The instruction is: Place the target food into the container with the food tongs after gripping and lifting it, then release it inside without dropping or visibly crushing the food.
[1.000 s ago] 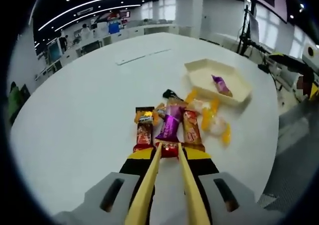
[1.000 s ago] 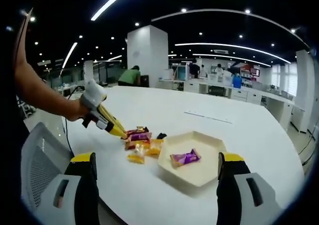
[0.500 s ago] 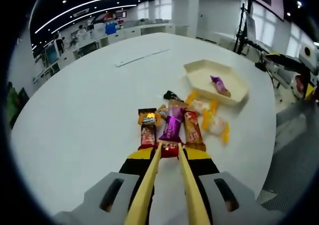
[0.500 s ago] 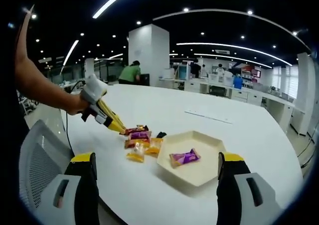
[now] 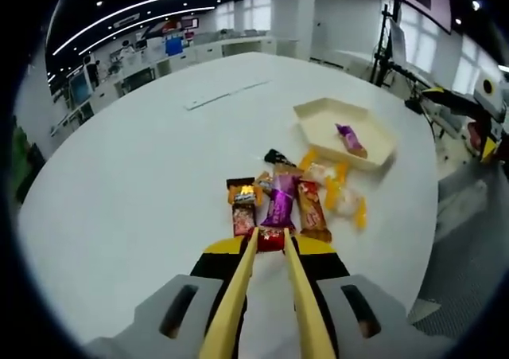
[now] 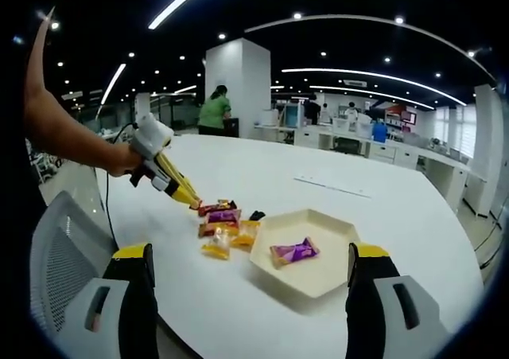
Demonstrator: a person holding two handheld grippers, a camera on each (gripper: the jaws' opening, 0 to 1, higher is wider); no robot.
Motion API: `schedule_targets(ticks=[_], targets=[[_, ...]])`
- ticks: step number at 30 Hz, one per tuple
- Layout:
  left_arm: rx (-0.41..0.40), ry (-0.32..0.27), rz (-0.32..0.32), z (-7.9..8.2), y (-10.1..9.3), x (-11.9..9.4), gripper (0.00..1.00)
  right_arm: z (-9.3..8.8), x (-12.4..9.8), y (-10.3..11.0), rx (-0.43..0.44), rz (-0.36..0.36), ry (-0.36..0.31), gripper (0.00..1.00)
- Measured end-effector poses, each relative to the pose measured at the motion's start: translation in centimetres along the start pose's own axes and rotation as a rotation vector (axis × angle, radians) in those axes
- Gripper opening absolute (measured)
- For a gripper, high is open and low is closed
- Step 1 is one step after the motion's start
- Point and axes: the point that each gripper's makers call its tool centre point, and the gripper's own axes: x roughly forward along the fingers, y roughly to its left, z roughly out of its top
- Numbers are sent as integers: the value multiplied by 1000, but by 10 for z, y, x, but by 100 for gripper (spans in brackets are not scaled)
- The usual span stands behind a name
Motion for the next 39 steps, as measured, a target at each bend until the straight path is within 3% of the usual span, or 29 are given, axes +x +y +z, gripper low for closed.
schedule_targets(ticks=[7, 19, 27, 39], targets=[[28, -20, -6, 14, 1, 1, 17, 1, -1, -1, 5, -4, -6, 99], [66, -35, -58, 42, -14, 16, 17, 2, -2, -3, 13, -12, -13, 99], [90, -43, -99, 61, -33, 29, 17, 4, -3, -5, 15, -22, -23, 99], [159, -61, -175, 102, -68, 53, 17, 5, -3, -6, 18, -27, -30, 99]])
